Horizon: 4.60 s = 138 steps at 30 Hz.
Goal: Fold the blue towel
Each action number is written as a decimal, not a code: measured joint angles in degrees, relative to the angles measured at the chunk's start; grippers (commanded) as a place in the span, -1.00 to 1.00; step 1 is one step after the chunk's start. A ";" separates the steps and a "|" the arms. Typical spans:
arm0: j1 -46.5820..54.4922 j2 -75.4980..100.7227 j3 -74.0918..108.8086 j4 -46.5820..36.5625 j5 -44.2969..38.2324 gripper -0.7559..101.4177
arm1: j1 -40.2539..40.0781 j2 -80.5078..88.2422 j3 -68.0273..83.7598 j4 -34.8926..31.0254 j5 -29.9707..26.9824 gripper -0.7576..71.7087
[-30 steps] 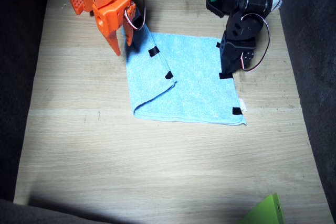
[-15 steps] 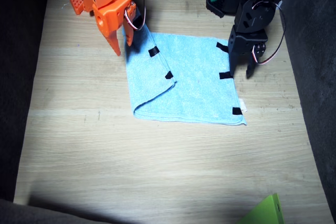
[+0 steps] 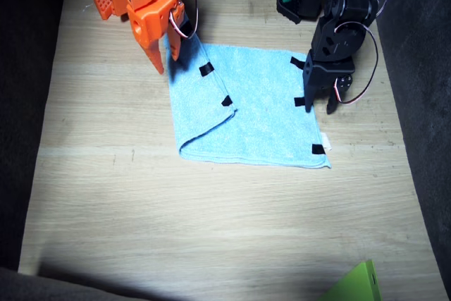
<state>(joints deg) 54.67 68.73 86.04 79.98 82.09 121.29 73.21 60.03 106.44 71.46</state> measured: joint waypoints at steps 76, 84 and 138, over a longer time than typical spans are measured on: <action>-10.02 -10.28 -24.87 21.18 2.46 -0.99 | 1.32 9.23 5.19 2.64 2.11 -0.42; -11.34 -16.44 -39.64 29.71 2.29 -0.99 | 1.41 10.02 6.06 2.64 2.11 -0.43; -31.55 -24.08 -65.74 37.62 18.02 -0.99 | 0.18 11.95 9.05 2.29 3.16 -0.47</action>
<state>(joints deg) 23.12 44.65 20.30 117.60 100.11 121.46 85.17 69.08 108.72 74.62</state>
